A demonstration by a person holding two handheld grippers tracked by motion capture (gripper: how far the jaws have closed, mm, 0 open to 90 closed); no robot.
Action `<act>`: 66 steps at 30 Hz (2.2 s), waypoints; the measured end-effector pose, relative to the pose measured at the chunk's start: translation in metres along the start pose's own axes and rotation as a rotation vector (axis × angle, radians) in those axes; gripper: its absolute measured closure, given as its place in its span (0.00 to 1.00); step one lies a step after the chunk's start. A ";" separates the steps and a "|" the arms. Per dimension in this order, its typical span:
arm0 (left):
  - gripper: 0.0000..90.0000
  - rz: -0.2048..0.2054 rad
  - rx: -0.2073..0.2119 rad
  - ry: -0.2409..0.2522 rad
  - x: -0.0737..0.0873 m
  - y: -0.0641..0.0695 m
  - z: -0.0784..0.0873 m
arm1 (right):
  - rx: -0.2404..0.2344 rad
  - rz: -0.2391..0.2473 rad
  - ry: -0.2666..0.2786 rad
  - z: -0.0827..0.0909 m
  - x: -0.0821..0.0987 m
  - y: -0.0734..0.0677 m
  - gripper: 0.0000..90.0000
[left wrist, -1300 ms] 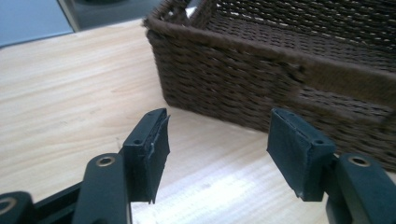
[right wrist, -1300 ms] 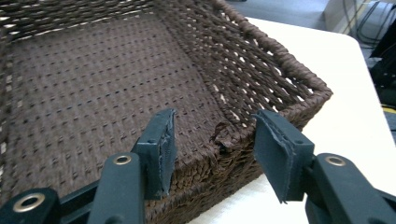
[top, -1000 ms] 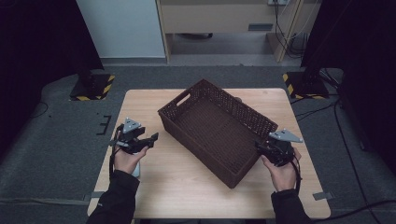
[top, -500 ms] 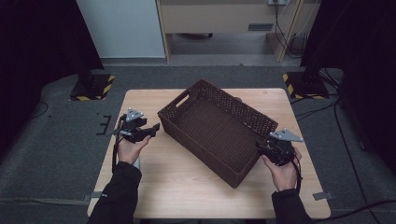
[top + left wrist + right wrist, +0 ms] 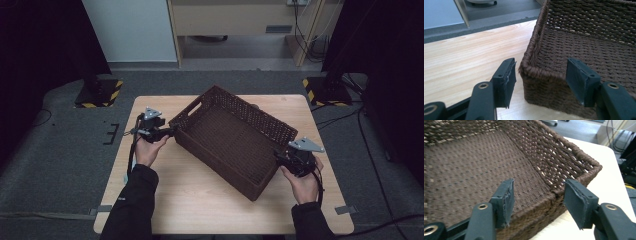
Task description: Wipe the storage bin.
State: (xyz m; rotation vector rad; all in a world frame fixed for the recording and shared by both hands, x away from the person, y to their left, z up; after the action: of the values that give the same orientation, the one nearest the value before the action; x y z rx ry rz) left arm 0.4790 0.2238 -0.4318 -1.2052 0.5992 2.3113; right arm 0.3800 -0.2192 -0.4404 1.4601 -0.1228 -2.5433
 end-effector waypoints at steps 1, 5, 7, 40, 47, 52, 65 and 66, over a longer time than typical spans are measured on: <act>0.45 0.002 0.004 0.003 -0.001 -0.001 -0.003 | -0.008 -0.001 -0.001 0.002 -0.001 0.000 0.45; 0.46 -0.008 0.006 -0.013 0.000 -0.002 -0.013 | -0.034 -0.013 -0.021 0.003 0.000 -0.007 0.40; 0.46 -0.007 0.011 -0.012 0.001 -0.003 -0.014 | -0.017 0.010 -0.035 0.000 0.001 -0.009 0.41; 0.67 0.027 0.088 -0.091 0.014 0.004 0.011 | -0.032 -0.010 -0.046 0.000 0.003 -0.001 0.43; 0.66 -0.010 0.080 -0.100 0.022 0.017 0.022 | -0.050 0.025 -0.093 0.005 0.009 -0.007 0.53; 0.66 -0.031 0.081 -0.079 0.019 0.019 0.028 | -0.033 0.020 -0.100 -0.003 0.009 -0.005 0.59; 0.76 0.002 0.093 -0.126 0.036 0.028 0.035 | -0.049 0.013 -0.062 0.006 0.011 0.008 0.58; 0.76 0.003 0.092 -0.124 0.038 0.030 0.038 | -0.055 0.014 -0.063 0.006 0.012 0.007 0.62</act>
State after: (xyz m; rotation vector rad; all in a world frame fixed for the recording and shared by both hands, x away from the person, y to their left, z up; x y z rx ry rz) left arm 0.4182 0.2290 -0.4396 -1.0119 0.6550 2.3145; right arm 0.3701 -0.2289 -0.4461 1.3546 -0.0715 -2.5613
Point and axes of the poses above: each handheld gripper's, and its own axes: z roughly backward along the jaws, x roughly out of its underside, y roughly to its right, the point moved 1 cm from there along -z, roughly forward along the jaws, and after that the axes turned 12 degrees about x, right-handed, at the moved point
